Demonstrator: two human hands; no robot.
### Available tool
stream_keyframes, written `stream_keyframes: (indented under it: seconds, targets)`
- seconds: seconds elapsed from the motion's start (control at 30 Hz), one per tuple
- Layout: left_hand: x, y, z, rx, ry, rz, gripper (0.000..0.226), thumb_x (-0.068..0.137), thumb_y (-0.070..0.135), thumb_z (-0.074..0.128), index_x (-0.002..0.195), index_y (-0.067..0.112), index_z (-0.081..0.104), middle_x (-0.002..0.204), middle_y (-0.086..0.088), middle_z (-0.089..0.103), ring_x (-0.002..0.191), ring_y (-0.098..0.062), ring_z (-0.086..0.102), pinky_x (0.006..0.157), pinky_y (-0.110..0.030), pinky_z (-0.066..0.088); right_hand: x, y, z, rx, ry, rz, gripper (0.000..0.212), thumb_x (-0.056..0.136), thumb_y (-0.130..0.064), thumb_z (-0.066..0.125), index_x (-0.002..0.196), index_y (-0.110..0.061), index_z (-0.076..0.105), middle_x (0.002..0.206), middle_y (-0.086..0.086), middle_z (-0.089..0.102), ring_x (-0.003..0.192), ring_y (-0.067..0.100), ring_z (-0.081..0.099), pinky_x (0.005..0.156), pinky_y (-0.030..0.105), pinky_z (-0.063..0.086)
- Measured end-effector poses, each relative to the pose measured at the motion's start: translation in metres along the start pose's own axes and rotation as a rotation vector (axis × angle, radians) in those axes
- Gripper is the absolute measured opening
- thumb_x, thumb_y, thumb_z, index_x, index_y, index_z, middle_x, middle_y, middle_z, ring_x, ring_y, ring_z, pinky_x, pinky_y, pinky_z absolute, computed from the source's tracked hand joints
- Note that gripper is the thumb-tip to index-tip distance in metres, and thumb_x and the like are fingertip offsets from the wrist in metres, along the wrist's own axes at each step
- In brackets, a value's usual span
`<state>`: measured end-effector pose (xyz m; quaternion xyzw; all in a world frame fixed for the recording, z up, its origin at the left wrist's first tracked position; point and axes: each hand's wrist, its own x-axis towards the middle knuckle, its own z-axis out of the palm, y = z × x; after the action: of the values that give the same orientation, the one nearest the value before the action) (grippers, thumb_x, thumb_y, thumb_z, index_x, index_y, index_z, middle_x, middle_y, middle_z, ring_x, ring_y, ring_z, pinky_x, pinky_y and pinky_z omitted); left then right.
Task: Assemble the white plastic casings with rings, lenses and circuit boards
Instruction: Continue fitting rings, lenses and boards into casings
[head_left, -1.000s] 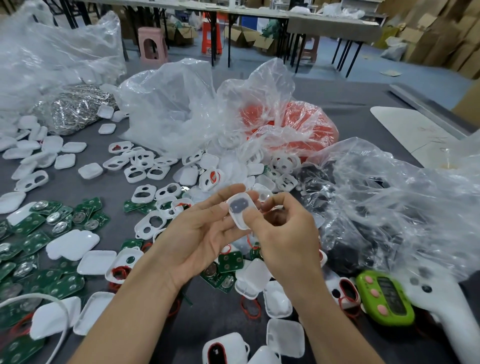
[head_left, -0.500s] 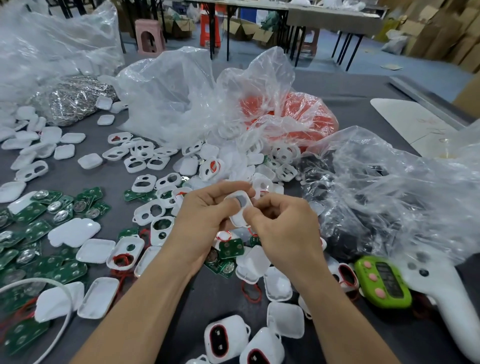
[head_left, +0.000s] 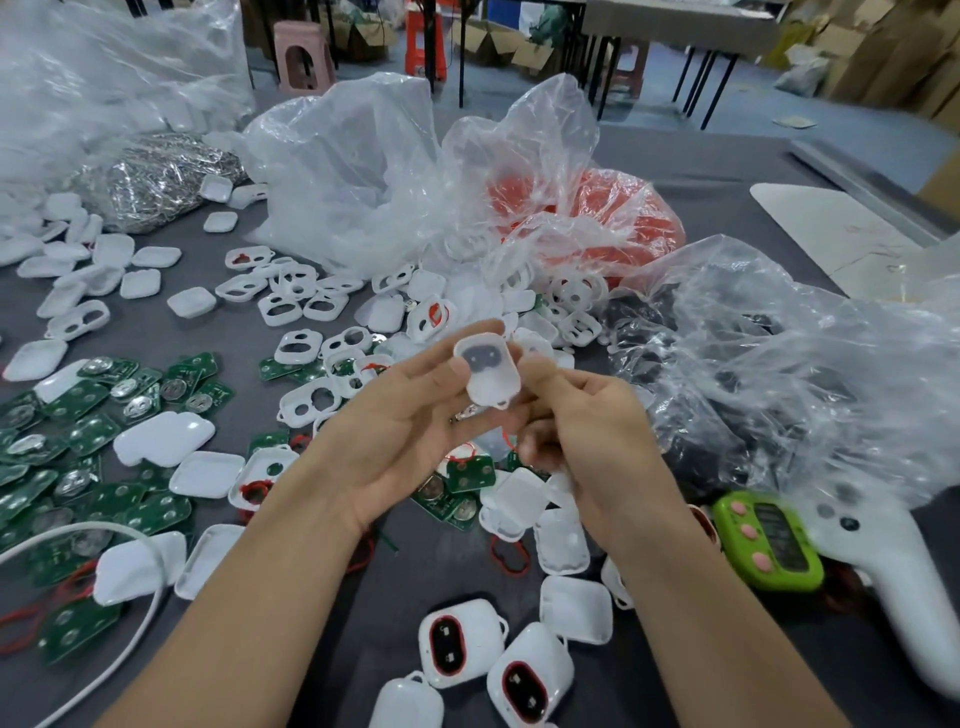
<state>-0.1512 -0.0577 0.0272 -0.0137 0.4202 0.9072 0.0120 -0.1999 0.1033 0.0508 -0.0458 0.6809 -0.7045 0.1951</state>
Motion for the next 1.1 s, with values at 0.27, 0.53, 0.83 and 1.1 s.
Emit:
stream_keyframes:
  seconds: [0.27, 0.53, 0.83, 1.1]
  targets:
    - [-0.002, 0.016, -0.010, -0.117, 0.124, 0.038, 0.041, 0.093, 0.018, 0.058, 0.133, 0.012, 0.063, 0.140, -0.018, 0.063, 0.108, -0.021, 0.072, 0.096, -0.040, 0.058, -0.013, 0.022, 0.007, -1.126, -0.197, -0.422, 0.024, 0.077, -0.033, 0.082, 0.100, -0.036, 0.079, 0.096, -0.013, 0.072, 0.091, 0.005, 0.063, 0.084, 0.025, 0.051]
    - [0.001, 0.017, -0.019, -0.136, 0.117, 0.020, 0.042, 0.094, 0.016, 0.057, 0.136, 0.011, 0.062, 0.133, -0.014, 0.068, 0.113, -0.022, 0.071, 0.088, -0.036, 0.060, -0.002, 0.013, 0.000, -0.283, -0.069, -0.188, 0.012, 0.088, -0.006, 0.075, 0.089, -0.017, 0.079, 0.060, 0.007, 0.067, 0.051, 0.015, 0.059, 0.053, 0.027, 0.051]
    - [0.004, 0.014, -0.021, -0.062, 0.080, 0.007, 0.040, 0.082, 0.021, 0.072, 0.122, 0.016, 0.075, 0.128, -0.010, 0.071, 0.113, -0.022, 0.071, 0.090, -0.034, 0.060, -0.002, 0.003, 0.001, 0.087, -0.152, -0.038, 0.035, 0.088, 0.009, 0.067, 0.077, -0.022, 0.079, 0.068, 0.011, 0.069, 0.052, 0.024, 0.065, 0.051, 0.025, 0.054]
    - [0.004, 0.010, -0.016, -0.017, 0.034, -0.052, 0.038, 0.090, 0.021, 0.065, 0.127, 0.015, 0.072, 0.137, -0.014, 0.066, 0.113, -0.023, 0.070, 0.084, -0.032, 0.060, 0.006, -0.001, -0.011, 0.083, 0.040, -0.082, 0.017, 0.095, 0.001, 0.064, 0.085, -0.012, 0.070, 0.067, 0.005, 0.067, 0.051, 0.006, 0.054, 0.048, 0.020, 0.043]
